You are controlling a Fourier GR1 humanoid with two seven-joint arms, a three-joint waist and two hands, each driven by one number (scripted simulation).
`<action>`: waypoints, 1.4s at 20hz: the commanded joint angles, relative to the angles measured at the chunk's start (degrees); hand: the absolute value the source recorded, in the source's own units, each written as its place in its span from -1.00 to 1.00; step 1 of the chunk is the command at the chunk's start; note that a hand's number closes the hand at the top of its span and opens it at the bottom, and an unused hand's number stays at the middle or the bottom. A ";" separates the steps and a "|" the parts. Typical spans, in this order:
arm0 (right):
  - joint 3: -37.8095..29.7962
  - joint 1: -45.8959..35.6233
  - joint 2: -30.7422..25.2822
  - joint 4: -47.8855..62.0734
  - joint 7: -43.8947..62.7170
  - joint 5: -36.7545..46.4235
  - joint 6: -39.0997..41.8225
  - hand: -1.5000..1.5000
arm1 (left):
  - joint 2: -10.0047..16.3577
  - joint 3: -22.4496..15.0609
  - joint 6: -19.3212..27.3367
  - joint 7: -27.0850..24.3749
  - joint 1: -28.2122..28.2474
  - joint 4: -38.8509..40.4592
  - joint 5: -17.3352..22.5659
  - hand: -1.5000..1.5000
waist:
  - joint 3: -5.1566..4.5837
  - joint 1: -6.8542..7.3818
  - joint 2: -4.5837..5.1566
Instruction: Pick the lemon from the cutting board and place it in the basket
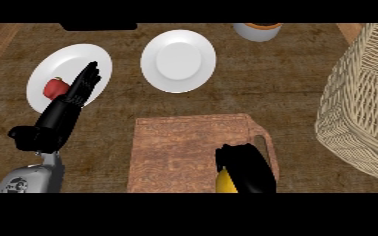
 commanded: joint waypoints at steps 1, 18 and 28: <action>-8.63 4.22 2.56 -0.50 13.35 3.42 -4.39 1.00 | -0.15 -0.28 0.05 1.22 0.13 -0.50 -0.05 0.00 | 0.00 -1.18 0.17; 4.81 4.55 5.01 -33.32 27.27 -0.10 -27.87 1.00 | 0.99 0.40 -0.81 2.54 -1.15 -0.58 0.14 0.00 | 0.00 0.72 -0.11; 3.43 -8.35 5.01 -50.53 48.88 7.63 -7.61 1.00 | -0.78 -0.33 -0.16 -0.26 -1.56 2.09 -0.47 0.00 | -0.06 1.28 0.38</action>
